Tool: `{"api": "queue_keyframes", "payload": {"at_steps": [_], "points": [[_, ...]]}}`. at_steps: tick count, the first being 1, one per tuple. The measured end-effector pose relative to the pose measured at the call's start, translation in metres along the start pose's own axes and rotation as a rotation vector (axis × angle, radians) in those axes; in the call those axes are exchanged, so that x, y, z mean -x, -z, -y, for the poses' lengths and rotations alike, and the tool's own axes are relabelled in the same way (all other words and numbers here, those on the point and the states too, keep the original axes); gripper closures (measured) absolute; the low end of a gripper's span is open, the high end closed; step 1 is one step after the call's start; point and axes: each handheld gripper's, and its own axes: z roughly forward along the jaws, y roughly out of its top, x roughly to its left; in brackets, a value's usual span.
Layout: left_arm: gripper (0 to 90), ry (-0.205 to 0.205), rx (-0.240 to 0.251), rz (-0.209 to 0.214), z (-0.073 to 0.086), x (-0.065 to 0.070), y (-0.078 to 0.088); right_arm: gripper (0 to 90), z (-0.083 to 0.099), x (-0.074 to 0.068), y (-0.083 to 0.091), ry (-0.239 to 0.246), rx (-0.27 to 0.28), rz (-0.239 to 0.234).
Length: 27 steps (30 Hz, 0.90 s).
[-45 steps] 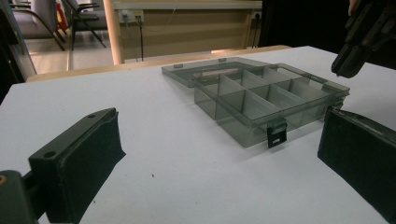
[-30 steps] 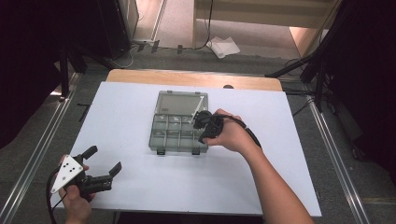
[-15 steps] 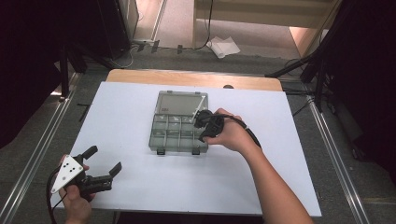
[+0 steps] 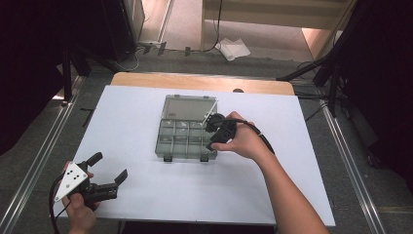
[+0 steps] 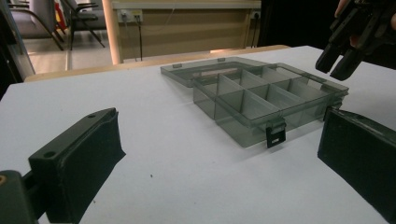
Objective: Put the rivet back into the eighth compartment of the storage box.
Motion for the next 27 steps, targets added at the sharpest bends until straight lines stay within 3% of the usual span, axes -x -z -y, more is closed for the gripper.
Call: {"api": "queue_keyframes", "payload": {"at_steps": [3,9,12,17,27], "points": [[0.0,-0.002,0.002,0.004,0.0,0.0,-0.001,43.2,0.002,-0.001,0.001,0.009,0.018,0.025],[0.0,-0.003,-0.003,0.009,0.001,0.001,-0.002,13.7,0.006,-0.001,0.002,-0.034,0.041,0.056],[0.0,-0.001,-0.003,0.011,0.001,0.002,-0.003,0.0,0.008,-0.003,0.002,-0.064,0.061,0.05],[0.0,-0.012,-0.017,0.025,0.001,0.006,-0.008,0.0,0.01,-0.007,0.001,-0.122,0.082,0.097],[0.0,-0.01,-0.016,0.028,0.002,0.009,-0.01,0.0,0.021,-0.005,0.005,-0.183,0.151,0.085]]}}
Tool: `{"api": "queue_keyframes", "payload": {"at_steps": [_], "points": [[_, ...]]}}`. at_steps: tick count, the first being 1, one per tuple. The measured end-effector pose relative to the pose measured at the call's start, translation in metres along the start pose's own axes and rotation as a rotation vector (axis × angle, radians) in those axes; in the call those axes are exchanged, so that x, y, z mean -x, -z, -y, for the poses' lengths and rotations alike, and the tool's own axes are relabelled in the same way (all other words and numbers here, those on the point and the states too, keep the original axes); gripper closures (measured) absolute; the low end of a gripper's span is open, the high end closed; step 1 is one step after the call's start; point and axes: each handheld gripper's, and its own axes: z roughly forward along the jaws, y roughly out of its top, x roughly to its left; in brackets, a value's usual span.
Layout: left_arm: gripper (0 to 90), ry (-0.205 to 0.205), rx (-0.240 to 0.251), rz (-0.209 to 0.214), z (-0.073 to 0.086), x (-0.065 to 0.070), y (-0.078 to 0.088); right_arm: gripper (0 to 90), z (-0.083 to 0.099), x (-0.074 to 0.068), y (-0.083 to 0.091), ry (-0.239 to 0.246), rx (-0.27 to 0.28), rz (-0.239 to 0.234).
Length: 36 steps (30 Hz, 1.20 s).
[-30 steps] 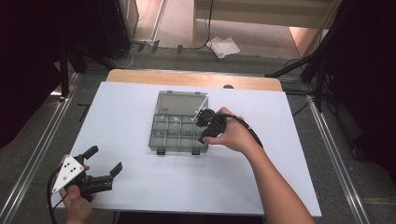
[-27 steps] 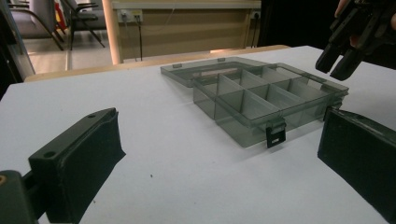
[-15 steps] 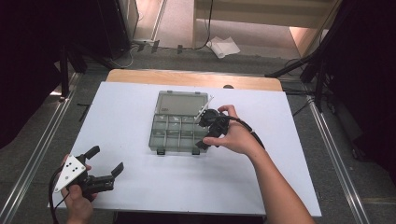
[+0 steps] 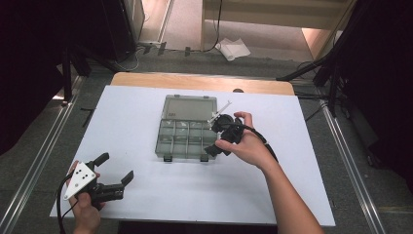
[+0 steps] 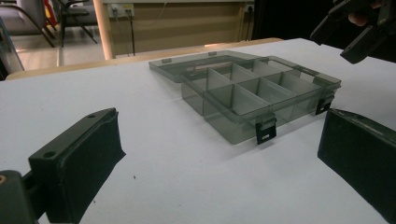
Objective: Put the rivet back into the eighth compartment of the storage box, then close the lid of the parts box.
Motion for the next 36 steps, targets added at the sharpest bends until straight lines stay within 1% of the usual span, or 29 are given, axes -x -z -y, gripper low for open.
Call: {"api": "queue_keyframes", "payload": {"at_steps": [1,3,5,8,10,11,12,13,16,18,21,25,27,31,36], "points": [[0.0,0.002,0.0,-0.001,0.0,0.0,-0.001,0.0,0.001,0.001,0.0,-0.007,0.006,0.002],[0.0,0.0,-0.001,0.002,-0.001,0.001,-0.003,0.0,0.002,0.002,-0.001,-0.019,0.019,-0.008],[0.0,-0.002,-0.007,0.002,-0.002,0.002,-0.005,0.0,0.004,0.002,-0.001,-0.022,0.027,-0.009],[0.0,0.004,-0.01,0.014,-0.005,0.002,-0.01,0.0,0.005,0.002,-0.002,-0.034,0.039,0.006],[0.0,0.014,-0.008,0.024,-0.007,0.002,-0.014,0.0,0.006,0.004,-0.001,-0.042,0.05,0.0],[0.0,0.015,-0.008,0.027,-0.008,0.002,-0.016,0.0,0.006,0.005,-0.001,-0.044,0.055,0.005],[0.0,0.01,-0.01,0.029,-0.009,0.002,-0.017,0.0,0.006,0.006,0.0,-0.047,0.062,0.009],[0.0,0.014,-0.011,0.034,-0.01,0.002,-0.019,0.0,0.006,0.007,0.0,-0.055,0.067,0.009],[0.0,0.001,-0.024,0.043,-0.012,0.003,-0.024,0.0,0.007,0.009,0.003,-0.065,0.087,-0.004],[0.0,0.008,-0.021,0.051,-0.014,0.003,-0.027,0.0,0.006,0.009,0.003,-0.068,0.092,0.002],[0.0,0.005,-0.031,0.056,-0.018,0.003,-0.032,0.0,0.005,0.01,0.002,-0.078,0.098,0.007],[0.0,0.004,-0.051,0.083,-0.023,0.002,-0.042,0.0,0.004,0.012,0.001,-0.091,0.112,0.016],[0.0,0.008,-0.056,0.09,-0.025,0.002,-0.047,0.0,0.004,0.013,0.002,-0.098,0.119,0.013],[0.0,0.011,-0.067,0.107,-0.03,0.002,-0.057,0.0,0.005,0.014,0.003,-0.09,0.141,0.01],[0.0,0.007,-0.08,0.128,-0.033,0.004,-0.071,0.0,0.007,0.015,0.006,-0.099,0.155,0.01]]}}
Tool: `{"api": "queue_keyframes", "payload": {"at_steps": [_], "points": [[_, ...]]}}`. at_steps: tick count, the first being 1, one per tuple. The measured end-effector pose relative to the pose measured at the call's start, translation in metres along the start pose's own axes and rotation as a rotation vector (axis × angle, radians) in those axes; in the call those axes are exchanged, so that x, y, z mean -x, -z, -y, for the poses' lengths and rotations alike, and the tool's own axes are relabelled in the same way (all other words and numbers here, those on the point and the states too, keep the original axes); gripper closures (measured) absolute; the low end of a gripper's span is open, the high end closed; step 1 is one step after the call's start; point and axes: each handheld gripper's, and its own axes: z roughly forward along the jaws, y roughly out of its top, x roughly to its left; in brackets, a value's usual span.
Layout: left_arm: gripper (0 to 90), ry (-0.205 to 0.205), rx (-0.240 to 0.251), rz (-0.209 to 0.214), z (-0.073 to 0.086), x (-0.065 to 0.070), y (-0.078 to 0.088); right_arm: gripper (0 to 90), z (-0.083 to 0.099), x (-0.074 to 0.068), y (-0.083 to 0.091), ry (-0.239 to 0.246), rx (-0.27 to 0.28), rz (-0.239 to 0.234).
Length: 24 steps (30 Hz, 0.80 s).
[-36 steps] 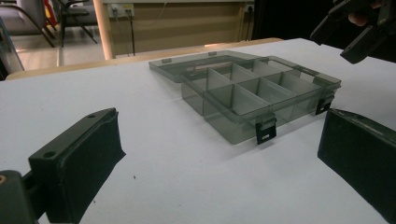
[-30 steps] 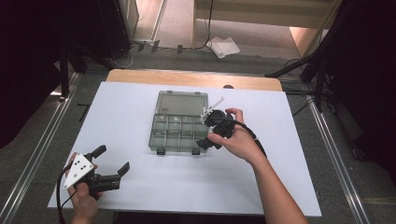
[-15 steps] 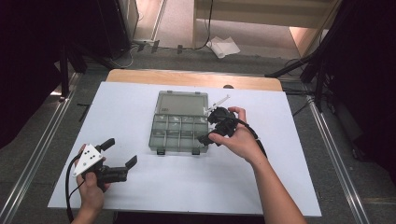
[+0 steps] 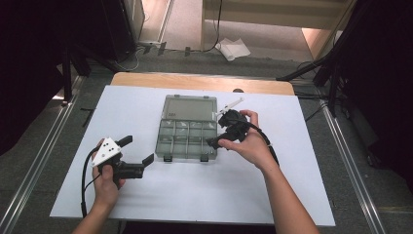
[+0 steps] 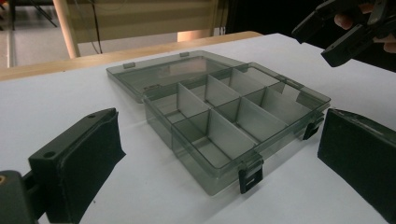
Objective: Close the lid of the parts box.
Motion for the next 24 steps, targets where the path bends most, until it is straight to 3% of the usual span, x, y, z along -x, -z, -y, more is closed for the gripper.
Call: {"api": "queue_keyframes", "payload": {"at_steps": [12,14,16,21,24], "points": [[0.0,0.017,-0.04,0.03,-0.01,-0.01,-0.028,0.0,0.002,0.005,0.004,-0.013,0.059,-0.011],[0.0,0.048,-0.049,0.08,-0.012,-0.013,-0.035,0.0,0.002,0.007,0.003,-0.016,0.07,-0.013],[0.0,0.056,-0.064,0.101,-0.015,-0.014,-0.041,0.5,0.002,0.008,0.001,-0.028,0.082,-0.016],[0.0,0.053,-0.118,0.095,-0.02,-0.015,-0.059,13.0,0.001,0.012,-0.005,-0.051,0.104,0.007],[1.1,0.073,-0.131,0.089,-0.024,-0.021,-0.066,14.1,0.0,0.016,-0.006,-0.071,0.129,-0.008]]}}
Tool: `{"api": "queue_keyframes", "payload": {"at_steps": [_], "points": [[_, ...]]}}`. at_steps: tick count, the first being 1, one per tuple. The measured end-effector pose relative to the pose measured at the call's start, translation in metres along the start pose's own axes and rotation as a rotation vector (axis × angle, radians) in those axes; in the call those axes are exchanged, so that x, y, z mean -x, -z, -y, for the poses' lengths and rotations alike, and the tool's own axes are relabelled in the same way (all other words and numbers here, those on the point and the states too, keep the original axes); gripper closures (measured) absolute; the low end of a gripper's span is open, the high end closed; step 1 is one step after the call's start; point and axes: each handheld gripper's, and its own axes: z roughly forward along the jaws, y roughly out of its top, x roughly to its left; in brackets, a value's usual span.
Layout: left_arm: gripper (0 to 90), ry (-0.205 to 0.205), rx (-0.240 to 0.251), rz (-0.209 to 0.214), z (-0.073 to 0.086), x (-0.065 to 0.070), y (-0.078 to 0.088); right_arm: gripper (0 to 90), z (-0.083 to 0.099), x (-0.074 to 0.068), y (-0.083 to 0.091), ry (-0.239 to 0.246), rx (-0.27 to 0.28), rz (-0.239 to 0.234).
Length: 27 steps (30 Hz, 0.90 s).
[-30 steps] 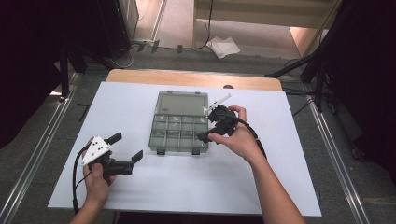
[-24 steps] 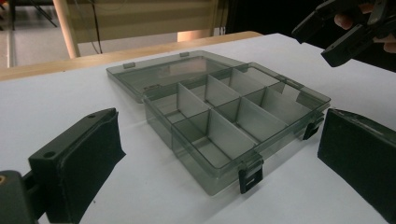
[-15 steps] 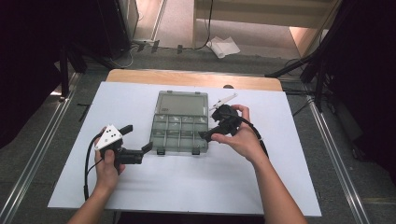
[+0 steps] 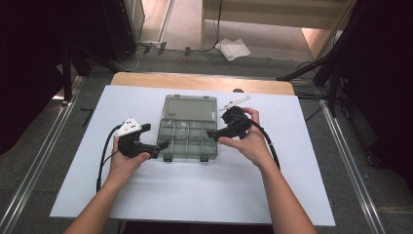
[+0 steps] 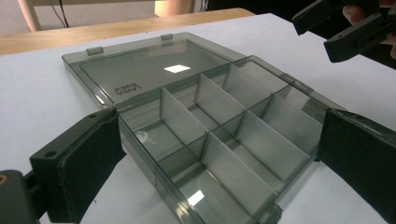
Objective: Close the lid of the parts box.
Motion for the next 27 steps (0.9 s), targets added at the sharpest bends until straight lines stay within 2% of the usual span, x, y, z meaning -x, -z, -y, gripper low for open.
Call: {"api": "queue_keyframes", "payload": {"at_steps": [4,6,8,13,15,18,22,25,27], "points": [[7.0,0.039,-0.03,0.008,-0.01,-0.011,-0.009,19.1,-0.001,0.007,-0.002,-0.039,0.025,-0.009],[8.8,0.048,-0.026,0.011,-0.014,-0.015,-0.011,22.2,-0.001,0.01,-0.005,-0.044,0.025,-0.014],[13.1,0.057,-0.029,0.006,-0.018,-0.02,-0.014,24.5,-0.002,0.013,-0.007,-0.063,0.022,-0.013],[15.2,0.089,-0.065,-0.011,-0.023,-0.031,-0.03,30.8,-0.001,0.024,-0.015,-0.108,0.034,-0.016],[15.9,0.088,-0.085,-0.024,-0.024,-0.036,-0.037,35.1,-0.001,0.027,-0.017,-0.116,0.043,-0.016],[17.3,0.1,-0.1,-0.04,-0.026,-0.041,-0.045,36.1,-0.001,0.032,-0.022,-0.122,0.05,-0.005],[17.3,0.121,-0.126,-0.057,-0.03,-0.047,-0.056,36.4,0.0,0.038,-0.028,-0.173,0.053,-0.012],[17.3,0.138,-0.137,-0.069,-0.031,-0.053,-0.063,36.8,0.001,0.042,-0.034,-0.19,0.053,-0.014],[22.4,0.151,-0.138,-0.081,-0.033,-0.057,-0.067,38.8,0.0,0.045,-0.037,-0.195,0.06,0.004]]}}
